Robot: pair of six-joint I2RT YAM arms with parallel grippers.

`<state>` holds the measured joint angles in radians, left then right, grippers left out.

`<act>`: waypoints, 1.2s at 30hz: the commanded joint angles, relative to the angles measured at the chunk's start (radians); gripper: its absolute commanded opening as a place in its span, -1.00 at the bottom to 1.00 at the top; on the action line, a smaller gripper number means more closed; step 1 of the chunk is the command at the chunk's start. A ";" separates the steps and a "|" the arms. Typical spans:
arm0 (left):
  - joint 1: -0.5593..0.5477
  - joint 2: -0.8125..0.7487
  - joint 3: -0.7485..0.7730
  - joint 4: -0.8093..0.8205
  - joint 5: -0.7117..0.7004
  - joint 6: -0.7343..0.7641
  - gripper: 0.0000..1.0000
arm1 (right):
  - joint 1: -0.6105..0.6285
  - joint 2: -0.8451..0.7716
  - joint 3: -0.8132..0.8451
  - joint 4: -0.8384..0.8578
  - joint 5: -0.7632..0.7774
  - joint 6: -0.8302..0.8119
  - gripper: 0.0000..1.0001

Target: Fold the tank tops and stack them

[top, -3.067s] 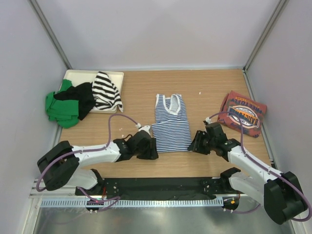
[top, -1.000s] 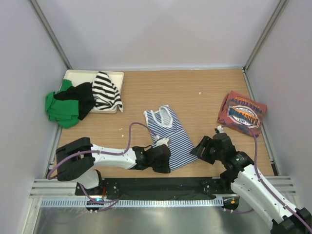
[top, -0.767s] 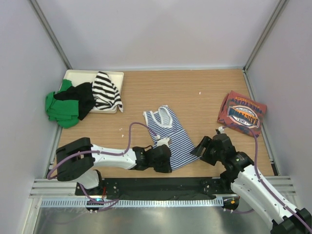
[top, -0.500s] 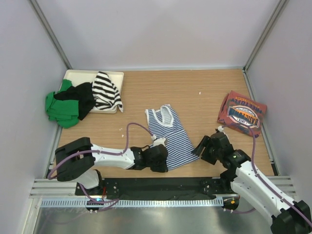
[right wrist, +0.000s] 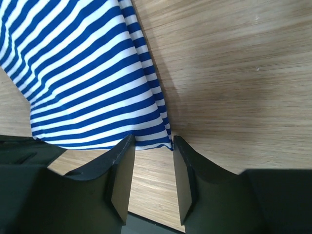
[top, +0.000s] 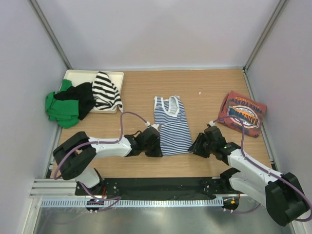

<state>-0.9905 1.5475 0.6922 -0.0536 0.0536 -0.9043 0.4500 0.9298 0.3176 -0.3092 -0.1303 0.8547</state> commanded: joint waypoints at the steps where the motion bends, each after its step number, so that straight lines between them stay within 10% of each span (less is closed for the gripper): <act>1: 0.003 -0.018 0.027 -0.023 0.049 0.105 -1.00 | 0.007 0.020 0.006 0.032 0.003 -0.042 -0.19; 7: 0.003 -0.063 -0.003 -0.031 0.068 0.110 -1.00 | 0.006 0.017 -0.006 0.039 -0.006 -0.066 -0.34; 11: 0.004 -0.075 -0.006 -0.031 0.095 0.107 -1.00 | 0.010 -0.012 -0.003 0.013 -0.026 -0.075 -0.97; 24: -0.137 -0.239 0.020 -0.057 0.109 -0.085 -0.97 | 0.024 -0.377 0.201 -0.392 0.049 -0.029 -0.97; 36: -0.212 -0.238 0.099 -0.006 0.118 -0.202 -0.97 | 0.026 -0.358 0.414 -0.524 0.185 -0.072 -0.97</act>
<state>-1.1774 1.2823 0.7372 -0.1043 0.1482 -1.0683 0.4706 0.5602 0.6552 -0.8005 -0.0265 0.8066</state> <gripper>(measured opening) 0.016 0.040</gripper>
